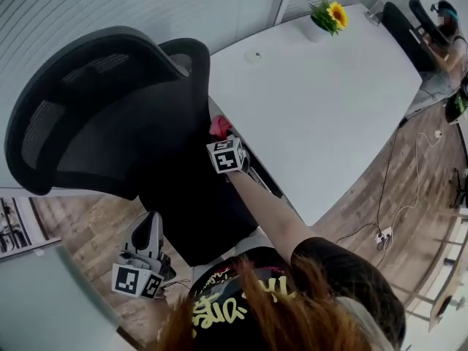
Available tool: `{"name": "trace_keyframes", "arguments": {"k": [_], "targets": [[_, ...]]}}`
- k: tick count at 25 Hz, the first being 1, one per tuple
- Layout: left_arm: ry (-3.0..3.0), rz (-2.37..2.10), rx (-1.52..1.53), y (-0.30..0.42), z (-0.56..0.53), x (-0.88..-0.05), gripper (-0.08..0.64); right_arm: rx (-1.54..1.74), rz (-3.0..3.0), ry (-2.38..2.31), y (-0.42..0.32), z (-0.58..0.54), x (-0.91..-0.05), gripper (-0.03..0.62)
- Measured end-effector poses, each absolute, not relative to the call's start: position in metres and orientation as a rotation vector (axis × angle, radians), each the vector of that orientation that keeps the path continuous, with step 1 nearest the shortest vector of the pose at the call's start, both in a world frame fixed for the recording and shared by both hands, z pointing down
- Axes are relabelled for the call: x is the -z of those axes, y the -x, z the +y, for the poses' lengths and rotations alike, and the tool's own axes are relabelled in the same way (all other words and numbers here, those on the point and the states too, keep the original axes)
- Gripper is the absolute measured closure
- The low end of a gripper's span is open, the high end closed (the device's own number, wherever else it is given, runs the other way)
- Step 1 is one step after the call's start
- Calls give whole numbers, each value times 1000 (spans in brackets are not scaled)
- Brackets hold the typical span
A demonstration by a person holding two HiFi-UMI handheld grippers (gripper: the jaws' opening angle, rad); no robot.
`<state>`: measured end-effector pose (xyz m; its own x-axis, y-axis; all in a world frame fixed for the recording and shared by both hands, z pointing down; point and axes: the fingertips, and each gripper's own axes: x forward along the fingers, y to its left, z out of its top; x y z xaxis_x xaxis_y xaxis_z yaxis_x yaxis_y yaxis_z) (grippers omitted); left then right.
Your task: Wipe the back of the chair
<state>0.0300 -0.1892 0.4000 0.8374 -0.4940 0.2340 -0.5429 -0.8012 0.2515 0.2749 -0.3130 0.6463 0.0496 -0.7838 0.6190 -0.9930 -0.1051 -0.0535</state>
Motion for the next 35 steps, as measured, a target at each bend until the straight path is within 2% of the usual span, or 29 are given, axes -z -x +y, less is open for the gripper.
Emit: {"name": "trace_keyframes", "arguments": {"k": [15, 26, 35], "targets": [[-2644, -970, -255, 14, -189, -408, 571, -620, -1799, -1958, -277, -339, -659, 541], [-2621, -1025, -244, 49, -169, -405, 571, -592, -1869, -1894, -223, -345, -651, 541], [-2581, -1116, -243, 106, -161, -403, 571, -533, -1956, -1705, -129, -348, -655, 541]]}}
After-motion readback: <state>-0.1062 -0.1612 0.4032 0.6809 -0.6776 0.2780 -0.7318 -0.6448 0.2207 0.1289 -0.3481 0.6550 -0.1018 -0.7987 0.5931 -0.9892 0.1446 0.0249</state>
